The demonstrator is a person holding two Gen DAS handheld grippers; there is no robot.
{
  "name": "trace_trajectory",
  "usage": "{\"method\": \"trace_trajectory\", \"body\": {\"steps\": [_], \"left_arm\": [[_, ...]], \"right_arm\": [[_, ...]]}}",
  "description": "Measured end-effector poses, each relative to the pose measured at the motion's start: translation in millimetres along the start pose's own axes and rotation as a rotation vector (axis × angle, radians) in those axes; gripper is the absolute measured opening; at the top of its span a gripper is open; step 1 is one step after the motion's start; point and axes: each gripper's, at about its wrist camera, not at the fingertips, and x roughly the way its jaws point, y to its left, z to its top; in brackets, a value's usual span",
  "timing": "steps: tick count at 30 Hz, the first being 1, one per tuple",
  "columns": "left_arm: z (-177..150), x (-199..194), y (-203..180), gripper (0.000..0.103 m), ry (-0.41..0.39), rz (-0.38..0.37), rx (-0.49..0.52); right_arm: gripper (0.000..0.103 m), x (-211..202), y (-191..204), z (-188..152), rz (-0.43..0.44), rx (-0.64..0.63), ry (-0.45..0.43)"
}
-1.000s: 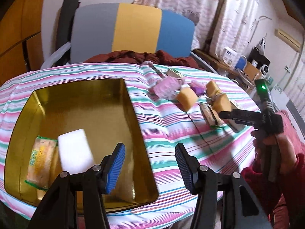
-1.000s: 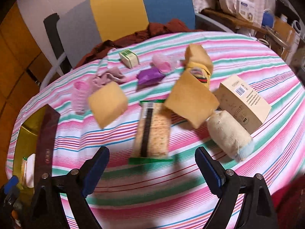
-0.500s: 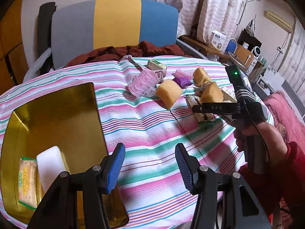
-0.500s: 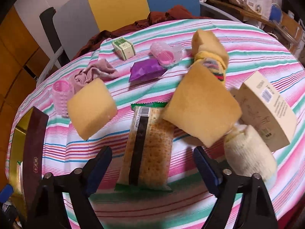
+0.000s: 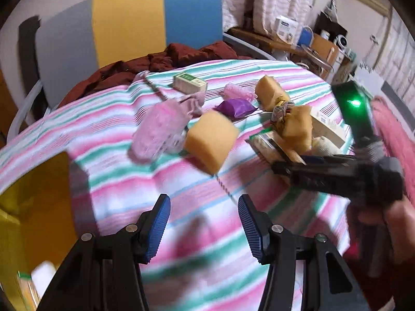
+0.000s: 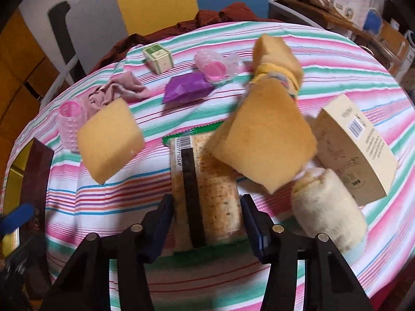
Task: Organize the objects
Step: 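Grasp the cracker pack with the right tool while the left tool grasps a yellow sponge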
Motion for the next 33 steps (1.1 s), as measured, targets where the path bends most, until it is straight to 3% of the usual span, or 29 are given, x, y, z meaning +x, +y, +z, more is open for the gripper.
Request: {"method": "trace_trajectory", "body": {"steps": [9,12,16,19,23,25,27,30,33], "left_arm": [[42.6,36.0,-21.1,0.055,0.003,0.025,0.16],[52.5,50.8,-23.6,0.055,0.039,0.024,0.2],[56.0,63.4,-28.4,0.056,0.054,0.079,0.268],[55.7,67.5,-31.1,0.064,0.057,0.089,0.293],[48.8,73.5,-37.0,0.065,0.059,0.134,0.343],[47.4,75.4,-35.4,0.064,0.053,0.166,0.344],[48.4,71.3,-31.0,0.064,0.037,0.151,0.313],[52.8,62.5,-22.0,0.066,0.004,0.096,0.258],[55.3,67.6,-19.0,0.066,0.033,0.077,0.254]], "right_arm": [[0.052,-1.9,-13.6,1.6,0.022,0.028,0.016],[0.052,-2.6,-14.2,4.9,0.038,0.047,0.02],[0.053,0.1,-19.5,8.2,0.04,0.055,0.022],[0.056,-0.1,-17.3,8.0,0.036,0.045,0.023],[0.065,1.3,-16.9,8.1,0.053,0.05,0.028],[0.075,3.9,-15.3,8.8,0.082,0.069,0.029],[0.083,3.4,-19.1,7.8,0.119,0.099,0.028],[0.083,3.2,-19.9,7.8,0.129,0.111,0.027],[0.082,2.0,-19.7,6.9,0.125,0.109,0.026]]}}
